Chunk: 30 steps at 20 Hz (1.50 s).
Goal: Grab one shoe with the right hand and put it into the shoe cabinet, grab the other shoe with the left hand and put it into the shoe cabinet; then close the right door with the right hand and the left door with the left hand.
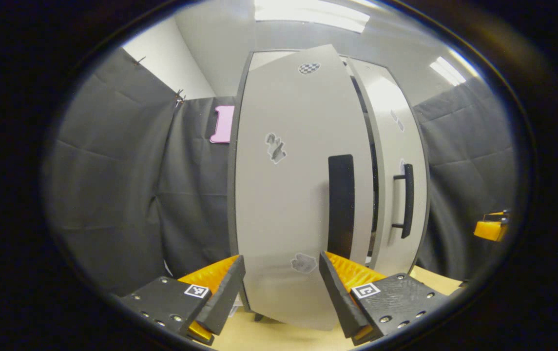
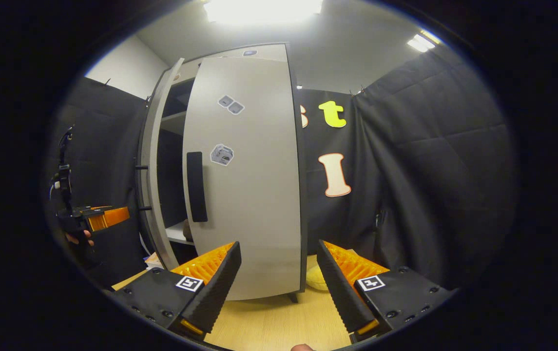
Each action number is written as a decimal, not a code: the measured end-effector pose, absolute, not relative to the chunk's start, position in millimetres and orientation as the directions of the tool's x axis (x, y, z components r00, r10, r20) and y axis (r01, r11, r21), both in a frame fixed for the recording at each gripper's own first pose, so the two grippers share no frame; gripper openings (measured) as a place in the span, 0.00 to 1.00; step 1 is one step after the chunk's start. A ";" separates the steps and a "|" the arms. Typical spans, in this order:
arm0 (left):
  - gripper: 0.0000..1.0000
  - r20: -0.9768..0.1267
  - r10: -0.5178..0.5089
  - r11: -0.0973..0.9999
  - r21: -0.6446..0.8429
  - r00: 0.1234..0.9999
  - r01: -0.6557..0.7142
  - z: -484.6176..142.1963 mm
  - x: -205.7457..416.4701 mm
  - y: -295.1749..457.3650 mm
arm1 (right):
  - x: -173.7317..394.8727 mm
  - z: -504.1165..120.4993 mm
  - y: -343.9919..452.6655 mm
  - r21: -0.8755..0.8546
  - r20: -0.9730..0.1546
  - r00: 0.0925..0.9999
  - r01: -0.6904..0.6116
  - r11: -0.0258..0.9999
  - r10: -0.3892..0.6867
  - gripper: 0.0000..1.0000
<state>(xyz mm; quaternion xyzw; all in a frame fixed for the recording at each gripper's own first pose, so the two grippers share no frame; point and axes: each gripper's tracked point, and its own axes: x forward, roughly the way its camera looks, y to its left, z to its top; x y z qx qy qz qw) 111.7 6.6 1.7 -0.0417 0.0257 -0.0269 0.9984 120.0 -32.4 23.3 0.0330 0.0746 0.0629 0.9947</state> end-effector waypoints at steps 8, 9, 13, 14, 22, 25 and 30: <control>0.90 -0.070 -0.001 1.000 -0.025 0.998 -0.001 -0.2 34.3 34.6 | 71.2 41.3 -47.2 0.039 -0.083 0.991 -0.098 0.994 0.101 0.99; 0.88 -0.070 0.005 1.000 -0.029 0.998 -0.007 -2.8 26.7 38.3 | 64.7 41.2 -47.5 0.044 -0.078 0.993 -0.091 0.995 0.094 0.96; 0.86 -0.068 0.038 0.999 -0.018 0.997 -0.040 -2.4 -3.9 59.4 | 47.4 41.8 -43.5 0.040 -0.060 0.992 -0.110 0.993 0.112 0.99; 0.86 -0.066 0.043 0.999 -0.017 0.997 -0.044 -2.4 -9.8 63.5 | 45.5 42.4 -45.0 0.032 -0.056 0.992 -0.107 0.994 0.109 0.96; 0.93 -0.053 0.071 0.997 -0.006 0.996 -0.071 3.6 -24.3 78.5 | 37.9 47.6 -44.1 0.036 -0.040 0.993 -0.112 0.993 0.113 0.96; 0.93 -0.050 0.071 0.997 -0.001 0.996 -0.071 3.5 -23.8 78.8 | 35.2 50.3 -47.0 0.032 -0.039 0.994 -0.105 0.994 0.106 0.96; 0.93 -0.045 0.074 0.997 -0.007 0.996 -0.074 3.9 -24.8 79.4 | 34.7 51.8 -50.5 0.028 -0.038 0.994 -0.097 0.995 0.098 0.96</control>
